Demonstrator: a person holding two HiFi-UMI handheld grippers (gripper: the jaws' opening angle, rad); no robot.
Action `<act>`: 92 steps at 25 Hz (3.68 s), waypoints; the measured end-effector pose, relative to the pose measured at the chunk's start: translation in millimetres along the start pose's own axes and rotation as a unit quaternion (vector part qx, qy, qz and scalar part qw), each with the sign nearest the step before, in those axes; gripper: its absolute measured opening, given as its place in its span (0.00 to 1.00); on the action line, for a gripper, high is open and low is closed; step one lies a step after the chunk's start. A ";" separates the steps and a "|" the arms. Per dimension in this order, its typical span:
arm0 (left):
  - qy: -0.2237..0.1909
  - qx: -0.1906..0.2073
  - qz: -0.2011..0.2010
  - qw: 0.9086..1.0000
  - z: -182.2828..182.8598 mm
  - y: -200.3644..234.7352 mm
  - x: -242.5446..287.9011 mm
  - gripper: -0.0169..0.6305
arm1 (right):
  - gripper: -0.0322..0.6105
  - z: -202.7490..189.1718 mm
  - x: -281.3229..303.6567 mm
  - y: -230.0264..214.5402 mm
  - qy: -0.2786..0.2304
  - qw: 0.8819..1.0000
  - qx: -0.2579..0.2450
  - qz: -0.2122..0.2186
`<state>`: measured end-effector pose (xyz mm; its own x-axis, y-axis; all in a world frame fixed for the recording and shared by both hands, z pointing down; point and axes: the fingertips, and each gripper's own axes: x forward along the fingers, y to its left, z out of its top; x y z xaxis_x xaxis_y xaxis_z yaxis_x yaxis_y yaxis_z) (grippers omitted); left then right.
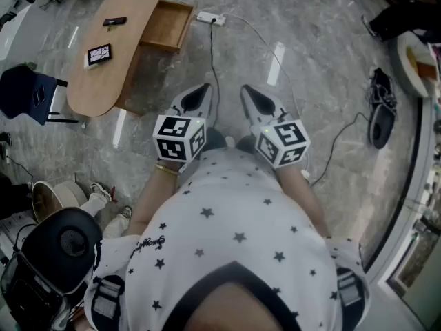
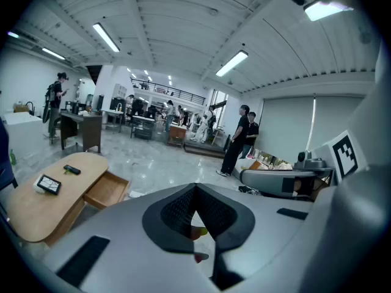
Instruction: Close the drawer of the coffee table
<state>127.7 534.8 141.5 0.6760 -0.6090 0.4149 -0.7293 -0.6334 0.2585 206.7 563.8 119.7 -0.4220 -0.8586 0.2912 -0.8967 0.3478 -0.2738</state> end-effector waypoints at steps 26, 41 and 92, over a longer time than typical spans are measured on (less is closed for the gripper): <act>-0.008 0.006 0.029 1.000 0.6 -10.6 16.3 0.04 | 0.06 -4.3 -5.0 -32.6 0.019 1.000 0.004 0.008; -0.017 -0.002 0.041 0.999 11.4 10.7 35.9 0.04 | 0.06 4.2 18.5 -43.5 0.017 1.000 -0.004 0.021; 0.023 0.005 0.031 0.999 139.8 260.2 223.7 0.04 | 0.06 105.5 320.4 -138.0 0.044 0.999 0.027 -0.011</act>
<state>103.9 167.0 179.7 0.6232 -0.6248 0.4703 -0.7688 -0.5999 0.2217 209.3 201.0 154.0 -0.4144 -0.8289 0.3758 -0.8985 0.3068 -0.3140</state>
